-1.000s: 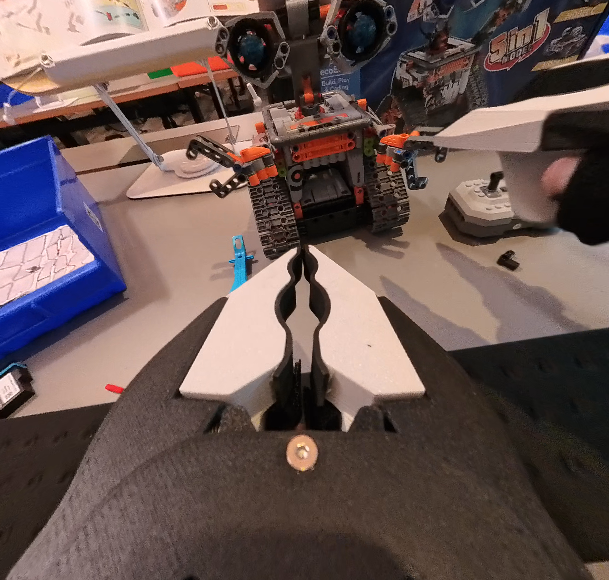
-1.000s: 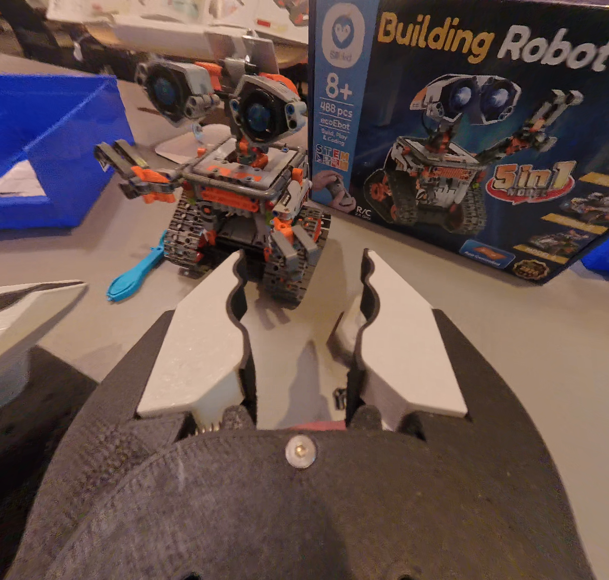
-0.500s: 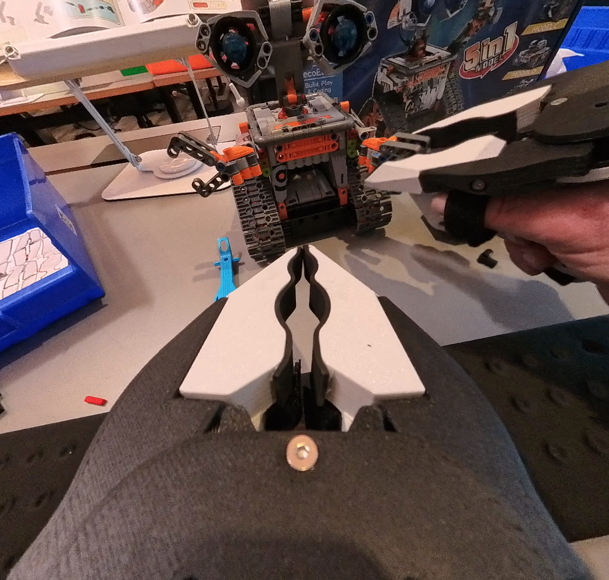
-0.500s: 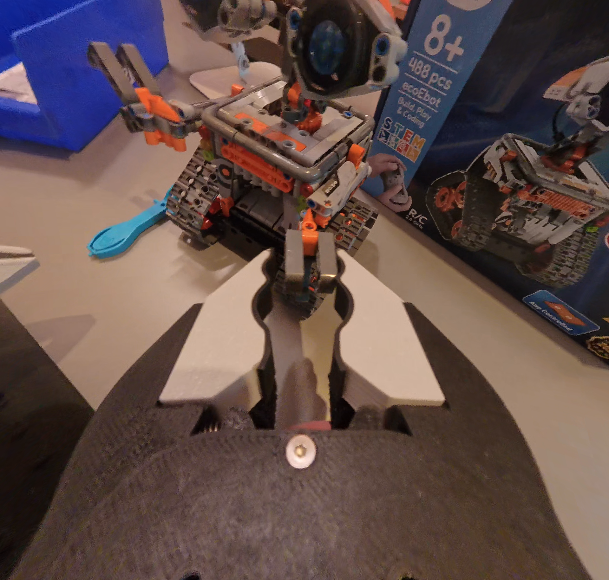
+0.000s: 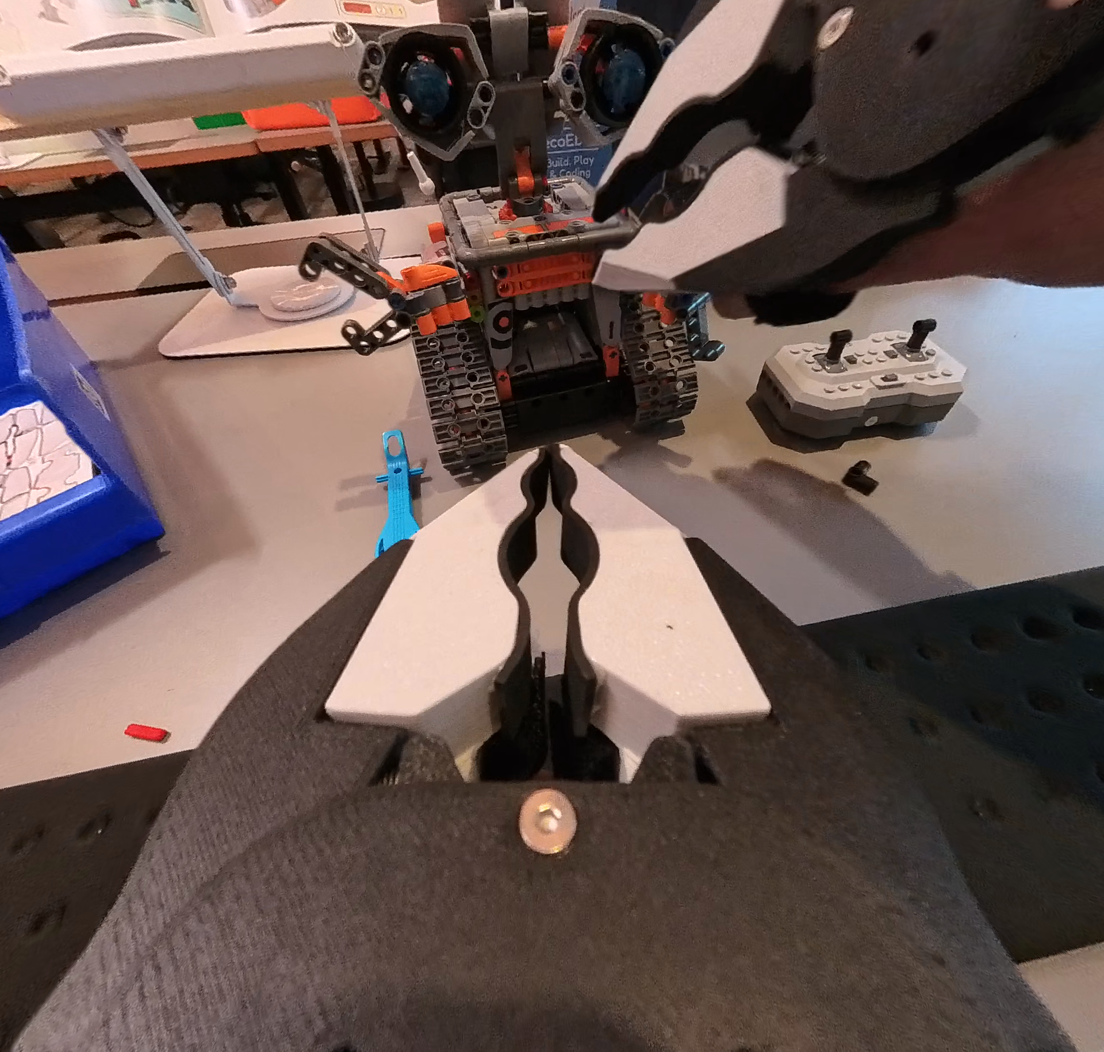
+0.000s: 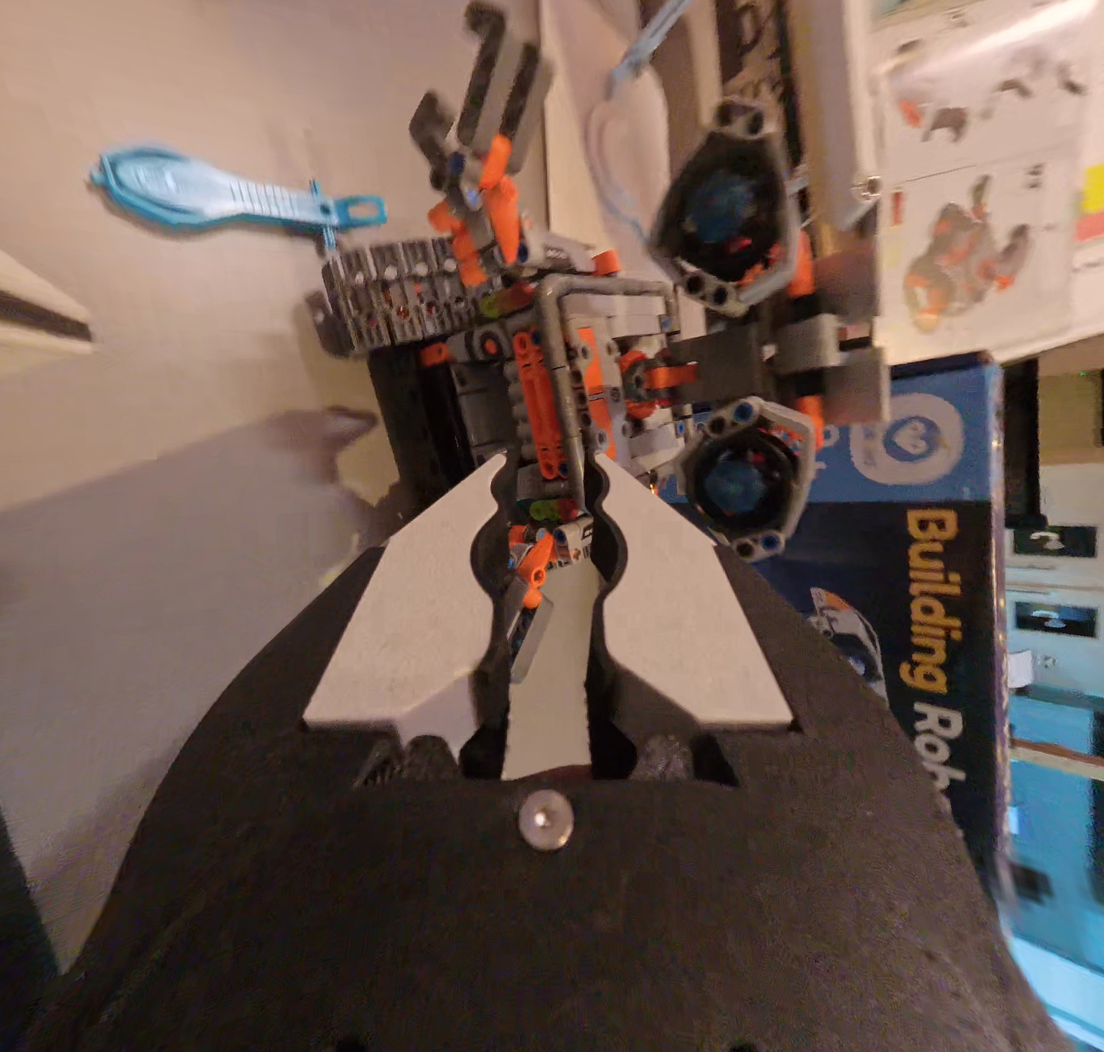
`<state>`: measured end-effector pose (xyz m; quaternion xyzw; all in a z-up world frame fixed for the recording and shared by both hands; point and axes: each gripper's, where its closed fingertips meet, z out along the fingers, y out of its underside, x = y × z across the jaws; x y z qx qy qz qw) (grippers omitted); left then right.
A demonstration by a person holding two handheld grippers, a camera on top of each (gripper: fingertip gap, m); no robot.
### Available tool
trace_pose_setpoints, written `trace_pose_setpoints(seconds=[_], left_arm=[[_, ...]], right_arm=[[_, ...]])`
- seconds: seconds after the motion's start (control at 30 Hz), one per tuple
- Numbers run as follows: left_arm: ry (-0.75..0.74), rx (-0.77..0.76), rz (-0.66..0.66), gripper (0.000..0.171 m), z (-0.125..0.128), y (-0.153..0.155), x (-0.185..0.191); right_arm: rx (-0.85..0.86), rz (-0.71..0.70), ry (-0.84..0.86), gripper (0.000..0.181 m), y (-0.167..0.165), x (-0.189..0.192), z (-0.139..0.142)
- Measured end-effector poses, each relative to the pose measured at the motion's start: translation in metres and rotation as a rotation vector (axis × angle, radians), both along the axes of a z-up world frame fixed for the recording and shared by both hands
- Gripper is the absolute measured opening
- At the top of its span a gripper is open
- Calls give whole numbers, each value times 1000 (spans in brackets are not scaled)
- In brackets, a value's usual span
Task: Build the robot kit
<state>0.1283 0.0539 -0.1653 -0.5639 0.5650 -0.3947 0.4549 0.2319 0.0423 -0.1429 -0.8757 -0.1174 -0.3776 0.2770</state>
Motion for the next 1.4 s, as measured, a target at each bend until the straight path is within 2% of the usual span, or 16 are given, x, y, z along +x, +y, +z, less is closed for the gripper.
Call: trace_pose_setpoints(seconds=[0.1, 0.2, 0.27, 0.43, 0.67, 0.83, 0.9, 0.93, 1.0, 1.07, 1.13, 1.17, 1.23, 1.3, 1.33, 1.4], left_arm=[[-2, 6, -7, 0, 0, -1, 0], [-4, 17, -12, 0, 0, -3, 0], [-4, 10, -17, 0, 0, -3, 0], [-8, -15, -28, 0, 1, -3, 0], [-15, 1, -38, 0, 2, -5, 0], [-10, -15, -45, 0, 1, -5, 0], [-11, -23, -48, 0, 1, -5, 0], [-12, -27, -49, 0, 1, -5, 0], [-11, -34, -52, 0, 1, -5, 0], [-10, -39, -55, 0, 1, -5, 0], [-10, -46, -59, 0, 1, -5, 0], [-9, -49, -61, 0, 1, -6, 0], [-7, -59, -65, 0, 1, -5, 0], [-5, -70, -67, 0, 0, -5, 0], [-5, -74, -67, 0, 0, -5, 0], [-11, -76, -67, 0, 1, -5, 0]], right_arm=[[-74, 23, -100, 10, 8, 11, -5], [-102, 18, -159, 13, 15, 16, -6], [-125, 24, -201, 4, 19, 18, -8], [-139, 107, -202, 3, 16, 15, -8], [-167, 261, -191, 5, -28, 18, -9], [-154, 189, -115, 9, -79, 43, -9], [-66, 144, -20, 27, -90, 40, -1], [-3, 108, 74, 27, -95, 36, 2], [133, -15, 283, 44, -105, 29, 6], [358, -144, 457, 42, -112, 28, 14], [607, -265, 653, 55, -114, 30, 18], [712, -329, 720, 56, -115, 34, 18], [861, -393, 876, 44, -108, 32, 13], [936, -471, 939, 31, -102, 35, 3], [963, -502, 961, 29, -98, 37, -2], [1021, -551, 1039, 40, -93, 39, -11]])
